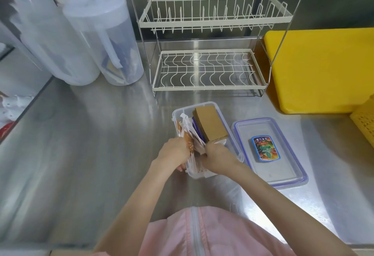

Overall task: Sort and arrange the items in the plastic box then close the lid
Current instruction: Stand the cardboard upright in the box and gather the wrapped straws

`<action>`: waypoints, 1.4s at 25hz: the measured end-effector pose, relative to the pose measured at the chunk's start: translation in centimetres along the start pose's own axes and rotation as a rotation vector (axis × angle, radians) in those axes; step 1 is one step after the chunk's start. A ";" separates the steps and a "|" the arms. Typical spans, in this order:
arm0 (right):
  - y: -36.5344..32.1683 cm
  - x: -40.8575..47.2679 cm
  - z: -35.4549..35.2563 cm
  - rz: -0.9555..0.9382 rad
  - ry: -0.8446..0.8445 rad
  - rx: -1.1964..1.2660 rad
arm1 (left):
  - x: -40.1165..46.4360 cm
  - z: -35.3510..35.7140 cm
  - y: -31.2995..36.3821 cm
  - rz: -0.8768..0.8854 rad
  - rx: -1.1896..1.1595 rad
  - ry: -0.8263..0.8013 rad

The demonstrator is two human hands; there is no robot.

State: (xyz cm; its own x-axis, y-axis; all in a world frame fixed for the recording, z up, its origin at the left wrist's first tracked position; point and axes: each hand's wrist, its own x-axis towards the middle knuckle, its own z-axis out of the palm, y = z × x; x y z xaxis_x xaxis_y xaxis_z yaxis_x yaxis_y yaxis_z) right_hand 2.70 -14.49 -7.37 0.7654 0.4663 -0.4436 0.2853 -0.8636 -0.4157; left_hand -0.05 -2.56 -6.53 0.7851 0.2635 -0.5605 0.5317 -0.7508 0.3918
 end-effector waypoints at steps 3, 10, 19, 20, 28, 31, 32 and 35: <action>-0.1 -0.5 -0.3 0.023 0.040 0.084 | -0.4 -0.5 0.2 0.020 0.066 0.004; 0.0 -1.9 -0.8 -0.009 0.096 0.098 | -0.6 -1.2 -0.5 0.000 0.101 0.076; -0.2 -4.0 -2.2 -0.028 0.200 0.161 | -2.4 -1.4 -2.3 0.123 -0.263 0.253; -0.2 -4.1 -2.5 -0.024 0.207 0.167 | -2.5 -1.3 -2.5 0.116 -0.289 0.222; 0.5 -5.0 -3.0 -0.041 0.185 0.273 | -3.4 0.1 -2.3 0.155 -0.229 0.105; 0.6 -4.7 -2.6 -0.076 0.235 0.357 | -3.8 -0.2 -2.3 0.192 -0.274 0.172; 0.6 -4.6 -2.5 -0.084 0.251 0.397 | -3.8 -0.3 -2.3 0.206 -0.311 0.200; 0.3 -4.4 -2.4 -0.078 0.298 0.714 | -4.0 -0.2 -1.7 0.235 -0.506 0.263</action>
State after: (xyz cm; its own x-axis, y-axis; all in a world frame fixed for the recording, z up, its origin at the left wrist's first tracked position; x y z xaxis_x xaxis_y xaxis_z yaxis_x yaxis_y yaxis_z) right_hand 0.80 -17.23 -3.66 0.9101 0.3621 -0.2013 -0.0181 -0.4506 -0.8926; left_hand -3.99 -2.22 -4.78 0.9172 0.3147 -0.2442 0.3695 -0.4430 0.8169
